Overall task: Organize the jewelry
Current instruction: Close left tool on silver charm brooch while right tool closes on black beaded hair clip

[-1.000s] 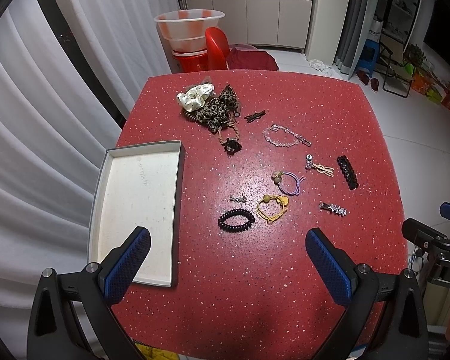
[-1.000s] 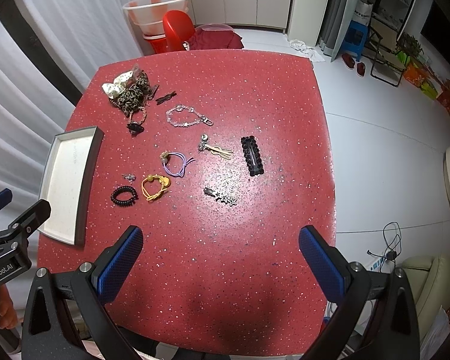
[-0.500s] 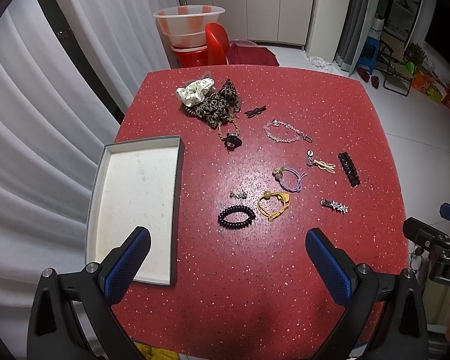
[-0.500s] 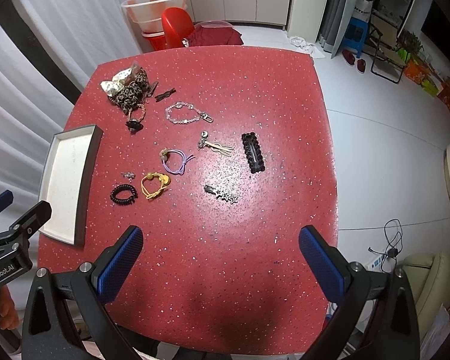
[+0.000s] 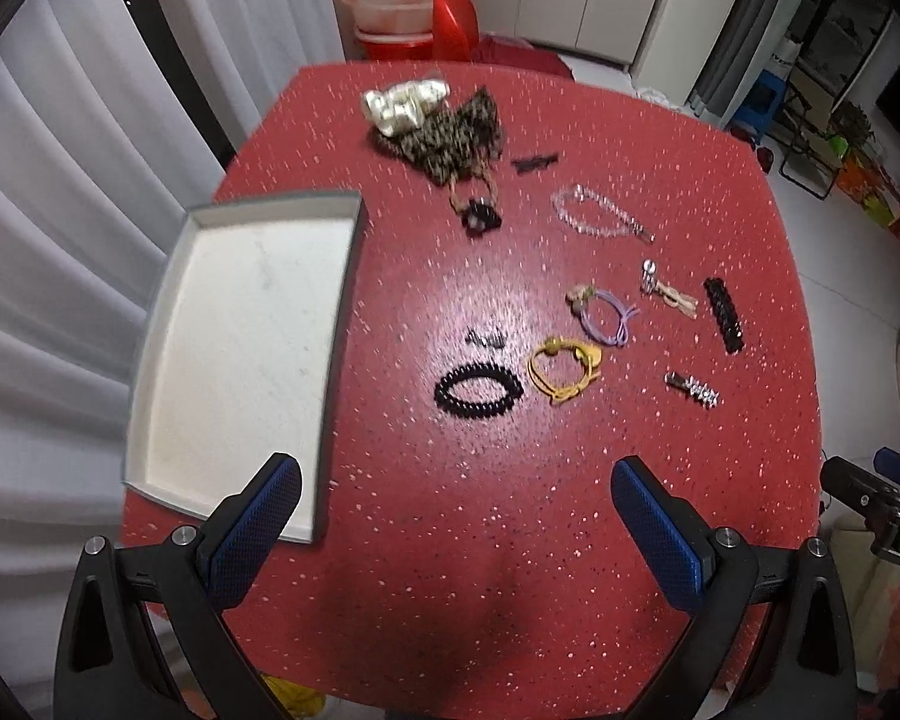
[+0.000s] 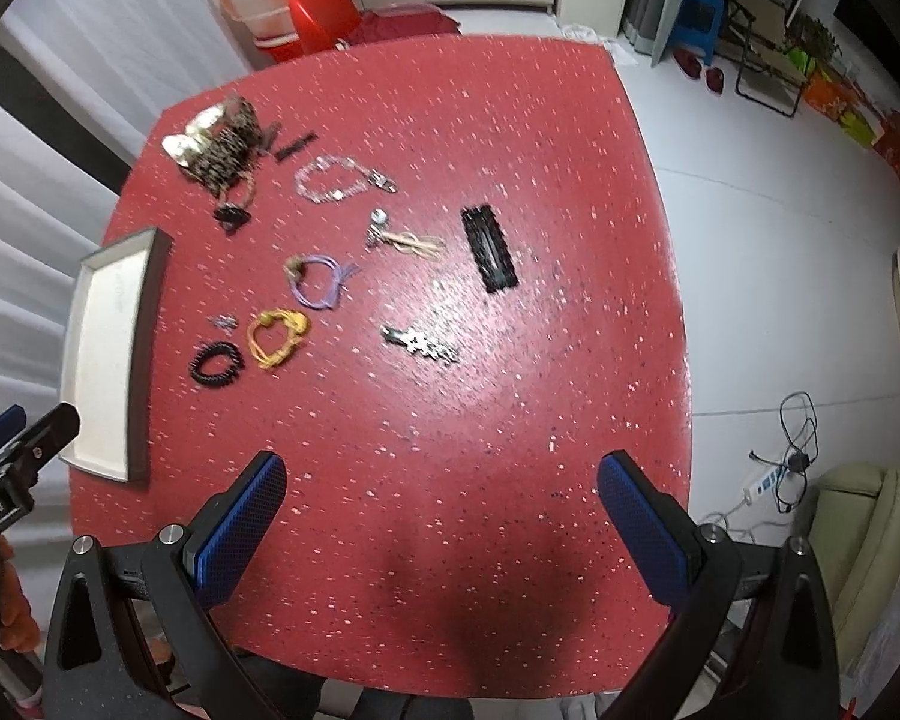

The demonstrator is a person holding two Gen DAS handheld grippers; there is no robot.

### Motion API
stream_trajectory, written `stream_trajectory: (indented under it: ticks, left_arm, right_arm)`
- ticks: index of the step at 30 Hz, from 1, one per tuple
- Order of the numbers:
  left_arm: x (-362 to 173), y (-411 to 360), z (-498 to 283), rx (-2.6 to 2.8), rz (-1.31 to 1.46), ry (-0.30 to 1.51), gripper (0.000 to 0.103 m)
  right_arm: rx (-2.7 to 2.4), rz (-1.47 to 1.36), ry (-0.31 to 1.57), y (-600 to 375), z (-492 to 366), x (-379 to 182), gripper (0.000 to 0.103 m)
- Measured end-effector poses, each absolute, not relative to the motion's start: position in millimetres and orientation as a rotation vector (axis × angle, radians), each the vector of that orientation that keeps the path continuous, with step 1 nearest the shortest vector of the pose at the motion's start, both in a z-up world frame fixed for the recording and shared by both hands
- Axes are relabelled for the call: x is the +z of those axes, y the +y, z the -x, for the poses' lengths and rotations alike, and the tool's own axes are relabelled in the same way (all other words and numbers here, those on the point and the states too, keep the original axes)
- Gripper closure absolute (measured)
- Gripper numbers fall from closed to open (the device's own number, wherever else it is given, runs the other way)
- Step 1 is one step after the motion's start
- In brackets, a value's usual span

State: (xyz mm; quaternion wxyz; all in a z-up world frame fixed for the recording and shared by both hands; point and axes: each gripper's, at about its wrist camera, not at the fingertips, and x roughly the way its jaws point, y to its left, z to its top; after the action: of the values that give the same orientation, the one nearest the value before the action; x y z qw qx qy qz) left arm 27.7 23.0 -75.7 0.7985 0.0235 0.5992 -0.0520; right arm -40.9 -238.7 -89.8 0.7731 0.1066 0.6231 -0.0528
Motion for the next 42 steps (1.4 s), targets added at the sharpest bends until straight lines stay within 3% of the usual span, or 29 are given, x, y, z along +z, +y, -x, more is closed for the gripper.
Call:
stream_trajectory:
  ticks: [17, 31, 34, 42]
  left_arm:
    - [-184, 11, -74, -0.083, 0.119, 1.41, 0.0]
    - [-207, -6, -121, -0.081, 0.024, 1.307, 0.0]
    - [-219, -6, -130, -0.083, 0.017, 1.32, 0.012]
    - [-230, -10, -138, -0.105, -0.013, 1.327, 0.02]
  right_arm:
    - [-0.17, -0.167, 1.376, -269, -22, -167, 0.0]
    - [-0.175, -0.094, 1.363, -287, -91, -223, 0.0]
    - [-0.185, -0.108, 1.352, -290, -100, -229, 0.0]
    - [-0.153, -0.114, 1.316, -287, -114, -231, 0.007]
